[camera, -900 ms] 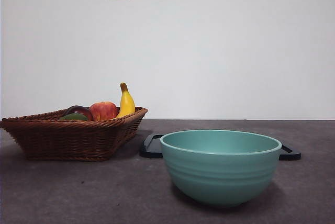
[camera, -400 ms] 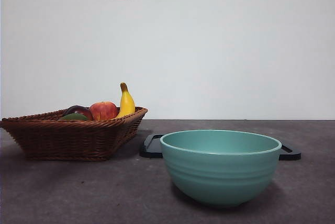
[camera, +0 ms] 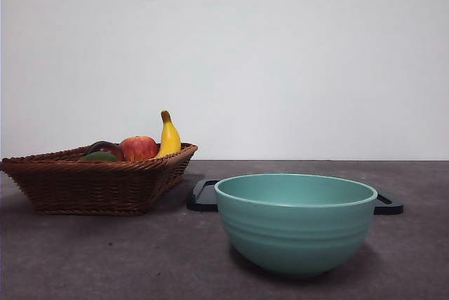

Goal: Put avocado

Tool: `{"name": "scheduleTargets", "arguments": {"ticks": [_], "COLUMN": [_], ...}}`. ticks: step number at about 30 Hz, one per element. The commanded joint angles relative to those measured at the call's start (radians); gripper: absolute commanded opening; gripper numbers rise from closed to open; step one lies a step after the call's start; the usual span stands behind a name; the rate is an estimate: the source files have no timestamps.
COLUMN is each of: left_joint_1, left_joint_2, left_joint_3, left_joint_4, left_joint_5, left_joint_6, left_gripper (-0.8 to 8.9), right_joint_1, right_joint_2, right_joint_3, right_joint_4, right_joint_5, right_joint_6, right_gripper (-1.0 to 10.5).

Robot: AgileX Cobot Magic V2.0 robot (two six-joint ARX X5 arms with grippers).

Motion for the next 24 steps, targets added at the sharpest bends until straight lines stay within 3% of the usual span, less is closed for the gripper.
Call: {"name": "scheduleTargets", "arguments": {"ticks": [1, 10, 24], "left_joint_1": [-0.026, -0.093, -0.107], "left_joint_2": [0.099, 0.393, 0.666], "left_joint_3": [0.065, 0.15, 0.15], "left_joint_4": [0.021, 0.092, 0.266], "left_joint_5": [-0.058, -0.254, -0.336], "left_joint_6": [-0.005, -0.005, -0.005], "left_gripper": [3.78, 3.74, 3.74], "right_joint_1": [0.005, 0.005, 0.005], "right_joint_2": [0.006, 0.006, 0.006], "right_joint_3": [0.019, 0.019, 0.019], "right_joint_4": [0.01, 0.01, 0.01], "right_joint_5": [-0.002, -0.001, -0.001], "right_joint_6": [0.002, 0.003, 0.003], "right_gripper": [4.2, 4.2, 4.2]}}
